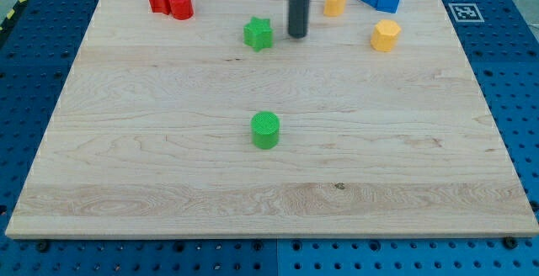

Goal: Move the yellow hexagon towards the bottom right

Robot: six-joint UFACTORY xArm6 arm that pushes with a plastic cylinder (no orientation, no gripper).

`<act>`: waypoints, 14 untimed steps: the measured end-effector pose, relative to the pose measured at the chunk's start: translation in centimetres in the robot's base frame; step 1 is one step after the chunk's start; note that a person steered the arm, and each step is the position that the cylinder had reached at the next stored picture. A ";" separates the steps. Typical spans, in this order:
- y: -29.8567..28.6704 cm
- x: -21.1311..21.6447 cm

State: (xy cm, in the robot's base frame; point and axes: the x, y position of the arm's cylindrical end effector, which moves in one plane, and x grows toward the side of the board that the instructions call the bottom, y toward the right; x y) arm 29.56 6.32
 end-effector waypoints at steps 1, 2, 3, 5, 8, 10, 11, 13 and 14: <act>5.6 -2.4; 10.8 -2.7; 14.6 -2.0; 14.3 -0.5; 12.8 0.0; 10.4 0.8; 10.3 2.5; 9.7 5.3; 7.6 5.1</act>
State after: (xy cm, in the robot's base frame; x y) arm 34.68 13.93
